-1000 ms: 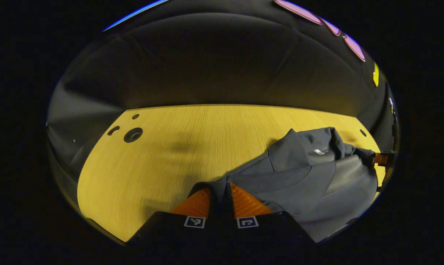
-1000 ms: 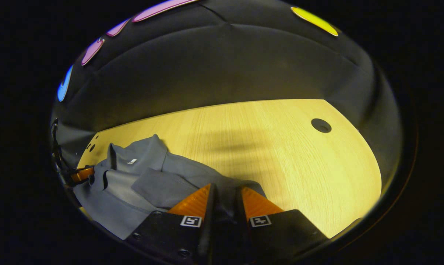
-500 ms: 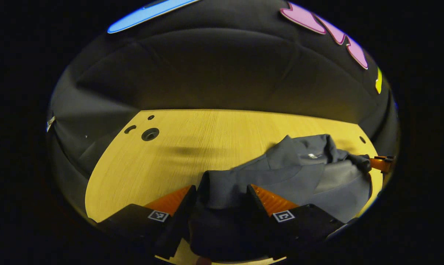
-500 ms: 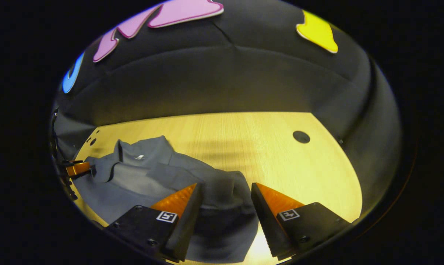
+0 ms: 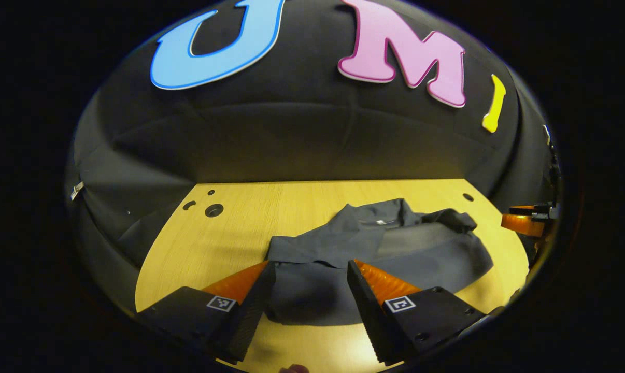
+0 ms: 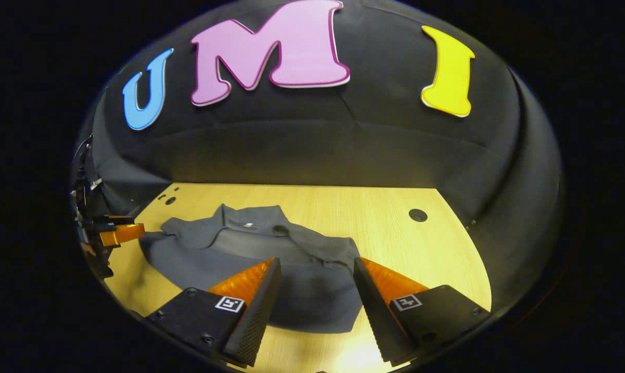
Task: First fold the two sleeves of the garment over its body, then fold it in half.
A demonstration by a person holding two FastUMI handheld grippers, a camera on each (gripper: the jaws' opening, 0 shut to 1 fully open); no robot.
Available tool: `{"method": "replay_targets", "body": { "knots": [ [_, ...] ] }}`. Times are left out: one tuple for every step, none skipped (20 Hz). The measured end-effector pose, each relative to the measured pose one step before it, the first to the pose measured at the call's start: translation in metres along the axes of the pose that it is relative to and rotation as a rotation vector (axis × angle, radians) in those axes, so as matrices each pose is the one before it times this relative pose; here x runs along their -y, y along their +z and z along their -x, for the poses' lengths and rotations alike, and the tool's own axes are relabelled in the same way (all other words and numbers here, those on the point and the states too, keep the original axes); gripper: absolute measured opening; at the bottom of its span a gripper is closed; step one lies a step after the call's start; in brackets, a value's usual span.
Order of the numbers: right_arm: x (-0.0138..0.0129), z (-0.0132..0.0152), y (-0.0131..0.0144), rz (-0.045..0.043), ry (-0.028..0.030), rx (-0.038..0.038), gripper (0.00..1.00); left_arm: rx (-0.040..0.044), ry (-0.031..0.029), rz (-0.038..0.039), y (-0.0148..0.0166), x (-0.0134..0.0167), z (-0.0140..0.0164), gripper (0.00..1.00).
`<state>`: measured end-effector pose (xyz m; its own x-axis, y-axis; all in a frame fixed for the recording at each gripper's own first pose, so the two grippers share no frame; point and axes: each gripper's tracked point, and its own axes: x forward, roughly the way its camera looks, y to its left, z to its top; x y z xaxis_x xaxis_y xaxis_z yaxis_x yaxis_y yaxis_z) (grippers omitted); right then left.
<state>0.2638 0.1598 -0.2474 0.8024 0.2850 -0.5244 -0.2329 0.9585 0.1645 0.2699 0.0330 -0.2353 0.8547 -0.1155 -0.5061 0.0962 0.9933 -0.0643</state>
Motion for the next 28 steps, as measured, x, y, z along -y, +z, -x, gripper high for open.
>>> {"method": "replay_targets", "body": {
  "knots": [
    [0.00113, 0.01302, 0.00409, -0.00513, 0.00500, 0.01739, 0.88, 0.01569, -0.00774, 0.00924, 0.00132, 0.00552, 0.01465, 0.89],
    [0.00020, 0.01268, 0.00129, -0.00716, 0.00405, 0.00643, 0.88, 0.01327, -0.00888, 0.01028, 0.00055, 0.00547, 0.01443, 0.89],
    [0.00179, 0.01257, 0.00084, -0.00367, 0.00086, 0.00612, 0.88, 0.01736, -0.00555, 0.01225, 0.00289, 0.00432, 0.01392, 0.89],
    [0.00123, 0.01185, -0.00004, 0.00259, 0.00055, 0.00685, 0.88, 0.01492, -0.00997, 0.00881, 0.00094, 0.00583, 0.01312, 0.89],
    [0.00192, 0.01068, -0.00086, 0.00770, -0.00509, 0.00856, 0.88, 0.00987, -0.00541, 0.00644, 0.00038, 0.00428, 0.01361, 0.89],
    [-0.00024, 0.01221, -0.00140, 0.00615, 0.00269, 0.00602, 0.88, 0.00333, -0.00776, 0.00292, -0.00314, 0.00503, 0.01236, 0.89],
    [-0.00203, 0.01164, -0.00318, 0.00082, 0.00044, 0.00676, 0.88, 0.00034, -0.00487, -0.00399, -0.00412, 0.00431, 0.01270, 0.89],
    [-0.00225, 0.00990, -0.00304, -0.00881, 0.00164, 0.00540, 0.89, -0.00200, 0.00273, -0.00519, -0.00542, 0.00214, 0.01139, 0.89],
    [-0.00492, 0.00983, -0.00448, -0.01319, 0.00623, 0.00164, 0.89, -0.00563, -0.00132, -0.00188, -0.00599, 0.00378, 0.01077, 0.88],
    [-0.00406, 0.00915, -0.00348, -0.01473, 0.00559, 0.00162, 0.90, -0.00420, 0.00265, 0.00312, -0.00717, 0.00346, 0.00973, 0.88],
    [-0.00375, 0.00766, -0.00355, -0.01102, 0.00704, 0.00262, 0.91, -0.00784, 0.00017, 0.00574, -0.00643, 0.00342, 0.00831, 0.88],
    [-0.00189, 0.00734, -0.00320, -0.01035, 0.00113, 0.00334, 0.91, -0.01045, 0.00384, 0.00991, -0.00830, 0.00245, 0.00761, 0.88],
    [-0.00339, 0.00546, -0.00375, -0.01649, 0.00847, 0.00099, 0.90, -0.01186, 0.00072, 0.00947, -0.00681, 0.00262, 0.00599, 0.89],
    [-0.00205, 0.00592, -0.00583, -0.01581, 0.00536, -0.01063, 0.90, -0.01008, 0.00808, 0.00671, -0.00523, 0.00033, 0.00544, 0.88],
    [-0.00124, 0.00526, -0.00741, -0.01340, 0.00838, -0.01738, 0.90, -0.00486, 0.01177, 0.00353, -0.00456, -0.00269, 0.00448, 0.89],
    [0.00017, 0.00416, -0.00622, -0.00325, 0.00602, -0.01722, 0.91, -0.00101, 0.01020, 0.00341, -0.00175, -0.00205, 0.00339, 0.88],
    [0.00357, 0.00353, -0.00684, 0.01015, 0.00118, -0.02085, 0.91, 0.00255, 0.01023, 0.00647, -0.00104, -0.00055, 0.00097, 0.88],
    [0.00376, 0.00224, -0.00525, 0.01259, 0.00028, -0.01553, 0.91, 0.00364, 0.00393, 0.00826, 0.00075, 0.00093, 0.00124, 0.89],
    [0.00279, 0.00082, -0.00294, 0.00690, 0.00355, -0.01686, 0.91, 0.00458, 0.00816, 0.00695, -0.00102, -0.00003, 0.00185, 0.88],
    [0.00163, 0.00198, -0.00114, 0.00313, 0.00567, -0.00833, 0.91, 0.00148, 0.00622, 0.00721, -0.00171, 0.00044, 0.00299, 0.88],
    [0.00228, 0.00058, 0.00029, 0.00216, 0.00130, -0.00400, 0.92, 0.00415, 0.00874, 0.00511, -0.00190, -0.00072, 0.00443, 0.88],
    [0.00160, -0.00135, 0.00032, -0.00179, 0.00492, -0.00208, 0.92, 0.00010, 0.00807, 0.00449, -0.00036, -0.00031, 0.00094, 0.88],
    [0.00009, -0.00282, -0.00039, -0.00005, 0.00544, -0.00347, 0.92, -0.00324, 0.00585, 0.00249, -0.00190, 0.00050, 0.00143, 0.88],
    [-0.00029, -0.00199, 0.00006, 0.00130, 0.01349, -0.00603, 0.92, -0.00258, 0.00893, 0.00002, -0.00027, 0.00034, 0.00082, 0.88],
    [-0.00116, -0.00297, 0.00022, 0.00331, 0.01246, -0.00555, 0.92, -0.00394, 0.00801, 0.00187, -0.00128, 0.00087, -0.00048, 0.88],
    [-0.00083, -0.00374, -0.00133, 0.00633, 0.01523, -0.00944, 0.92, -0.00143, 0.01004, 0.00589, -0.00045, 0.00063, 0.00033, 0.88],
    [-0.00143, -0.00398, -0.00142, 0.00959, 0.01700, -0.00950, 0.92, 0.00003, 0.00449, 0.00937, 0.00031, 0.00218, -0.00074, 0.89],
    [-0.00002, -0.00361, 0.00194, 0.01173, 0.01160, 0.00385, 0.92, 0.00579, -0.00175, 0.00481, 0.00093, 0.00305, 0.00075, 0.88]
  ]
}}
